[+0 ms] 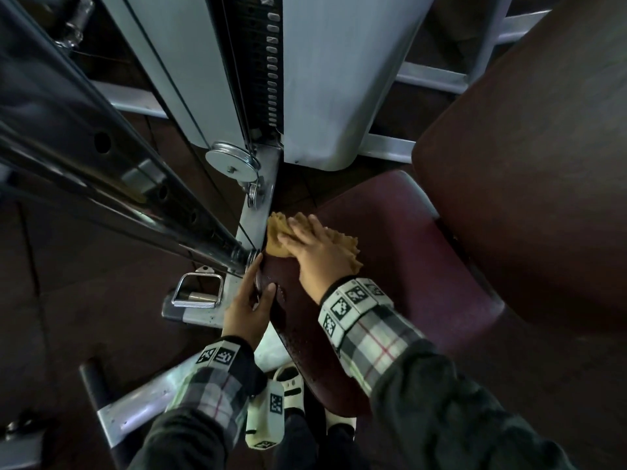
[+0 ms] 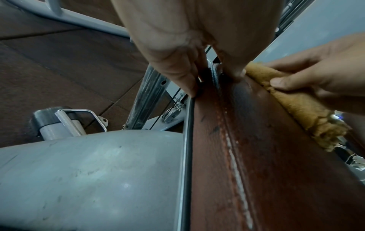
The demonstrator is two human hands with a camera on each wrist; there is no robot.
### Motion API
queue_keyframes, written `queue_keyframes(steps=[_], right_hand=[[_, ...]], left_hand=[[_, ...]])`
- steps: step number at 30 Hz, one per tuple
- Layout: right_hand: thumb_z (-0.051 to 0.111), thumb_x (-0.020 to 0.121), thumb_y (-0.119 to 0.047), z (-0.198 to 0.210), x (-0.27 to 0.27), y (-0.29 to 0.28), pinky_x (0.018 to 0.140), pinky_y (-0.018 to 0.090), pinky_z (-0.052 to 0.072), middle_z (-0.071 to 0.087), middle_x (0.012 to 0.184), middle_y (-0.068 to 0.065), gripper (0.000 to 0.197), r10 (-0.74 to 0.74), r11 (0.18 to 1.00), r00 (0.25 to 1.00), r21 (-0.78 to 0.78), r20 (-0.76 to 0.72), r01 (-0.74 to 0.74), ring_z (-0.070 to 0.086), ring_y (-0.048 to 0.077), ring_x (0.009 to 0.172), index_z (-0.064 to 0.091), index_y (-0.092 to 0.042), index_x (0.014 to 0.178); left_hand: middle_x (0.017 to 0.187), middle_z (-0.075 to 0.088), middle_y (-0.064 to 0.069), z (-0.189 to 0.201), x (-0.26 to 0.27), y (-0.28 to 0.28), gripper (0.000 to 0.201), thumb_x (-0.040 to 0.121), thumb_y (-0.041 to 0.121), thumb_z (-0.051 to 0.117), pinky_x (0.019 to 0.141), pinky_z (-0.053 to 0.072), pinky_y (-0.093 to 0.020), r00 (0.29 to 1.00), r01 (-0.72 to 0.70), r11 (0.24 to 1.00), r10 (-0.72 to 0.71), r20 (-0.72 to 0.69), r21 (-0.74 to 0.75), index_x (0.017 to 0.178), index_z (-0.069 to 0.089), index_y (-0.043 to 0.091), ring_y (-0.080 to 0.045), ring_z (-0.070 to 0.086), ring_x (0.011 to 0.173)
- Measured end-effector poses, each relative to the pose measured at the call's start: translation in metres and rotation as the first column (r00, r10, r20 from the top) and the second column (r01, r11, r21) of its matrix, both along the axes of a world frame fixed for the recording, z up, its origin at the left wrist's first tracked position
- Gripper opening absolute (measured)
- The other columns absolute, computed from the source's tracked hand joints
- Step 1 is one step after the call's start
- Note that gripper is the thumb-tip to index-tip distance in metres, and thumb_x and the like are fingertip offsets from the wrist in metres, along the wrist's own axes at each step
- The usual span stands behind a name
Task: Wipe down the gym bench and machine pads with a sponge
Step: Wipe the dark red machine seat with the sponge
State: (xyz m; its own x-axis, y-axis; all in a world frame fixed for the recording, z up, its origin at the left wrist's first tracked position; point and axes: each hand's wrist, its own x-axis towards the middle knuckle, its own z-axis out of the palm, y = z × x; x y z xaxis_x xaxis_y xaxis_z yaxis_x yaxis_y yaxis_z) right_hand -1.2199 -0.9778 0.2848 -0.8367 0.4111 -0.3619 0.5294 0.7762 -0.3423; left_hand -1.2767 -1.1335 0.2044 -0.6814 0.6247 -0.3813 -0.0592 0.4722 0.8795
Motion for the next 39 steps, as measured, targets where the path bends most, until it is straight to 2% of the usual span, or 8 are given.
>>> queue_keyframes(steps=[7,9,12,18,24,32,35,39], right_hand=[[0.051,0.087,-0.001,-0.016,0.065,-0.023,0.111,0.045,0.03,0.028,0.152,-0.003,0.057,-0.031,0.994,0.972,-0.107,-0.232,0.006,0.019,0.025,0.143,0.044,-0.025,0.138],[0.042,0.094,-0.023,-0.014,0.076,-0.019,0.112,0.038,0.028,0.024,0.154,-0.003,0.045,-0.082,0.988,0.961,-0.148,-0.263,0.044,0.019,0.02,0.143,0.042,-0.026,0.139],[0.028,0.093,-0.039,-0.007,0.091,-0.005,0.108,0.026,0.029,0.03,0.151,-0.004,0.05,-0.209,0.973,0.927,-0.16,-0.31,0.166,0.024,0.011,0.141,0.042,-0.026,0.139],[0.047,0.093,-0.022,-0.016,0.15,0.035,0.103,0.036,0.032,0.045,0.142,0.009,0.036,-0.483,0.853,0.826,0.056,-0.291,0.519,0.041,0.031,0.13,0.057,-0.014,0.128],[0.048,0.095,-0.024,-0.019,0.178,0.047,0.113,0.04,0.025,0.032,0.15,-0.001,0.041,-0.594,0.789,0.795,0.104,-0.121,0.605,0.025,0.022,0.139,0.048,-0.026,0.136],[0.053,0.093,-0.021,-0.025,0.177,0.044,0.113,0.044,0.025,0.035,0.149,0.002,0.041,-0.599,0.777,0.778,0.098,-0.188,0.622,0.027,0.025,0.139,0.05,-0.024,0.134],[0.051,0.094,-0.02,-0.027,0.178,0.043,0.115,0.043,0.02,0.033,0.15,0.003,0.042,-0.594,0.78,0.779,0.094,-0.204,0.619,0.025,0.025,0.14,0.048,-0.024,0.135],[0.045,0.097,-0.021,-0.027,0.178,0.041,0.118,0.038,0.01,0.024,0.153,-0.001,0.043,-0.607,0.782,0.777,0.045,-0.169,0.621,0.015,0.019,0.143,0.041,-0.027,0.139]], left_hand=[[0.139,0.05,0.015,0.008,-0.001,0.002,0.06,0.082,0.051,0.057,0.106,0.037,-0.028,0.999,0.029,0.994,-0.031,-0.021,-0.105,0.139,0.038,0.049,-0.004,0.045,0.126],[0.142,0.049,0.0,0.016,0.005,0.006,0.057,0.092,0.028,0.059,0.108,0.037,-0.034,0.993,-0.006,0.987,-0.013,-0.114,-0.159,0.145,0.039,0.031,-0.015,0.046,0.13],[0.14,0.047,-0.021,0.047,0.022,0.021,0.06,0.087,0.031,0.049,0.106,0.035,-0.041,0.935,-0.082,0.968,-0.007,-0.354,-0.236,0.139,0.045,0.002,-0.037,0.043,0.13],[0.122,0.06,-0.015,0.089,0.07,0.076,0.06,0.086,0.057,0.048,0.082,0.052,-0.046,0.761,-0.035,0.896,-0.264,-0.592,-0.443,0.12,0.059,0.008,-0.032,0.062,0.106],[0.131,0.056,-0.021,0.068,0.073,0.087,0.078,0.067,0.049,0.076,0.092,0.048,-0.051,0.721,0.092,0.834,-0.433,-0.541,-0.545,0.126,0.057,0.002,-0.037,0.054,0.121],[0.15,0.038,-0.003,0.045,0.038,0.034,0.071,0.071,0.03,0.043,0.12,0.012,-0.042,0.694,0.319,0.922,-0.385,-0.608,-0.219,0.14,0.047,0.016,-0.022,0.027,0.143],[0.16,0.016,-0.005,0.035,0.021,0.032,0.073,0.083,0.044,0.041,0.12,0.003,-0.044,0.68,0.37,0.899,-0.434,-0.592,-0.234,0.152,0.027,0.024,-0.022,0.001,0.15],[0.157,0.027,-0.006,0.022,0.002,0.045,0.071,0.088,0.064,0.034,0.117,0.007,-0.046,0.591,0.405,0.846,-0.532,-0.606,-0.347,0.148,0.034,0.026,-0.024,0.012,0.147]])
